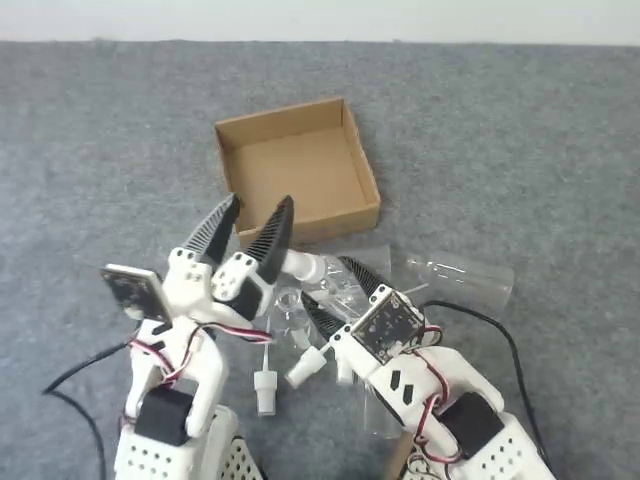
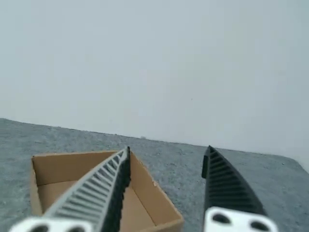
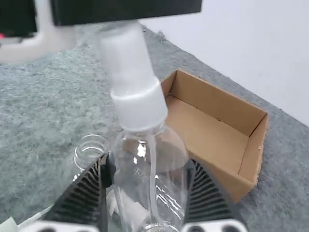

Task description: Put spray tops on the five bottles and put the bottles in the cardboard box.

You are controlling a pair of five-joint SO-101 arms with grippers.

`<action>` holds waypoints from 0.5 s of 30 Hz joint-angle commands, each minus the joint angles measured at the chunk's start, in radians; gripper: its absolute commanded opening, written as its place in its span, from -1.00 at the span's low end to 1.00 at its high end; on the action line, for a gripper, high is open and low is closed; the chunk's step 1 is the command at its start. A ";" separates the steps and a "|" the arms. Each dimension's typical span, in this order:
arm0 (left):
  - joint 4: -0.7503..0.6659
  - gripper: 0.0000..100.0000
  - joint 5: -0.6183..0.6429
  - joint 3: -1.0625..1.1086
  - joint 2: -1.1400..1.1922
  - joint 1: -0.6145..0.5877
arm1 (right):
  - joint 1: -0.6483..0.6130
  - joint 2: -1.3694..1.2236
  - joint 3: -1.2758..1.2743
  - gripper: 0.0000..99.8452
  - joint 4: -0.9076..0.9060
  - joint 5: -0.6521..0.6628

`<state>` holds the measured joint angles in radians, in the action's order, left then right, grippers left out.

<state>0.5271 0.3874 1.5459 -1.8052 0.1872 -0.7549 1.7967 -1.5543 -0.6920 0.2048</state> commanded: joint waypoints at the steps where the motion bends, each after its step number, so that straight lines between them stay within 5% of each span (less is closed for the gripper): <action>1: 0.002 -0.55 -0.021 -0.004 -0.014 0.061 | -0.018 0.019 0.052 -0.99 0.022 0.012; 15: -0.017 -0.55 -0.049 -0.005 -0.015 0.020 | -0.019 0.019 0.054 -0.99 0.013 0.017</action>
<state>0.5255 0.3491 1.5443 -1.8067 0.2470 -0.7549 1.7967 -1.5558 -0.6935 0.2048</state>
